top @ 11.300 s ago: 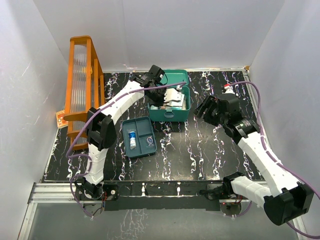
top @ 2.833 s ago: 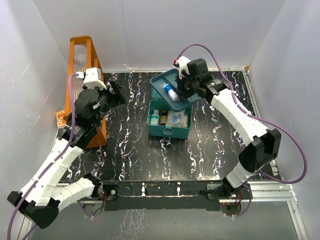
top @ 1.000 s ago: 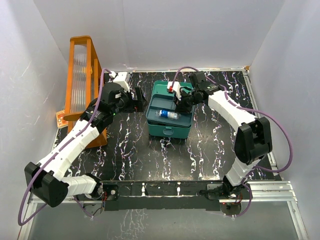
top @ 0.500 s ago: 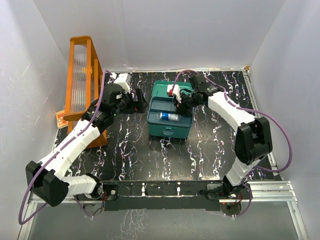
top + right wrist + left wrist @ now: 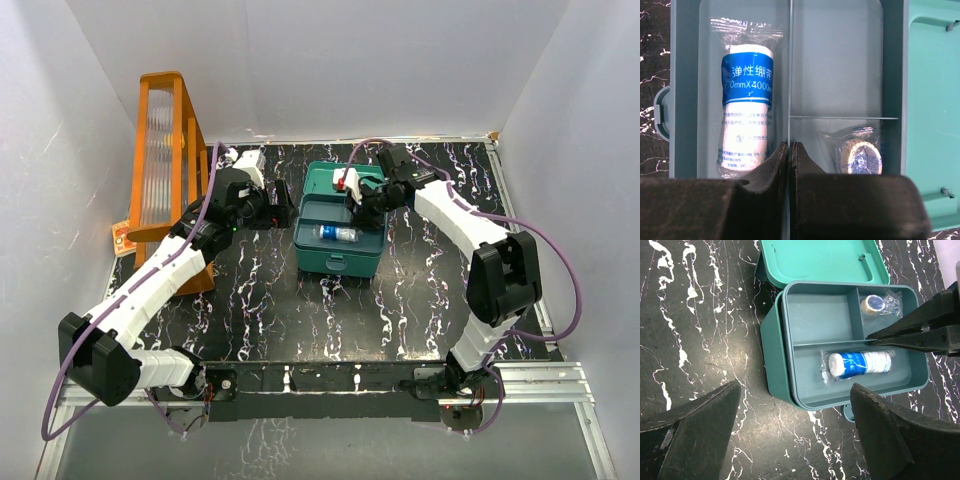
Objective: Organize the medicine kit
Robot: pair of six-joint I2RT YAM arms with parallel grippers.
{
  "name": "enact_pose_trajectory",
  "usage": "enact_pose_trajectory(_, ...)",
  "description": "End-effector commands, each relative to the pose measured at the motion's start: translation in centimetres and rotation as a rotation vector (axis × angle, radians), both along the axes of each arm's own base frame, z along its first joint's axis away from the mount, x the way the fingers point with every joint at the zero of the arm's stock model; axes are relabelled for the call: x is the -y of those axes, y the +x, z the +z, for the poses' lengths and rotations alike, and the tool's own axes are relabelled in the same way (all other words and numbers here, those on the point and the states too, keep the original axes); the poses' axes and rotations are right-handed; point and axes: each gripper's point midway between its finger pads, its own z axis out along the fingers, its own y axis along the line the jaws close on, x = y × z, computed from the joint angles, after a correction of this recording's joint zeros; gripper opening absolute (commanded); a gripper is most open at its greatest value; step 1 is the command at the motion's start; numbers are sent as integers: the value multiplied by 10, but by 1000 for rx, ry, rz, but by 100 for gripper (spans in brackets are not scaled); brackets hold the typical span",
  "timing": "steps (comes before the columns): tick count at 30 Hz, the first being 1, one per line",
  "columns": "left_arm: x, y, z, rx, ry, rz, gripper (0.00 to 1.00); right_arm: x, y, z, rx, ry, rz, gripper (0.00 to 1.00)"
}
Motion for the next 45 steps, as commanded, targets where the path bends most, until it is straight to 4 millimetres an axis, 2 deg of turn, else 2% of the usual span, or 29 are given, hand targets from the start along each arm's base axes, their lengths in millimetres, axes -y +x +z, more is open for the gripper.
enact_pose_trajectory(1, -1, 1, 5, 13, -18, 6, 89, -9, 3, 15, 72, 71, 34, 0)
enact_pose_trajectory(10, 2, 3, 3, 8, -23, 2, 89, -12, 5, 2, 62, 80, 20, 0)
enact_pose_trajectory(16, 3, 3, 0, -3, -15, -5, 89, -14, 9, 5, 96, 111, 4, 0)
enact_pose_trajectory(22, 5, 4, 0, -3, -28, -5, 89, -13, 2, -8, 87, 128, -10, 0)
enact_pose_trajectory(28, 5, 3, -1, -7, -28, -5, 89, -9, 8, -16, 109, 113, -52, 0)
enact_pose_trajectory(34, 0, 5, 7, 20, -22, 16, 89, 1, 6, -1, 76, 46, -80, 30)
enact_pose_trajectory(38, 0, 8, 12, 38, -18, 15, 89, 10, 11, 10, 101, 10, -134, 37)
enact_pose_trajectory(43, 2, 12, 16, 46, -10, 9, 89, 12, 9, 41, 159, 38, -148, 44)
enact_pose_trajectory(45, 3, 14, 19, 51, -10, 8, 89, 15, 13, 55, 167, 53, -205, 48)
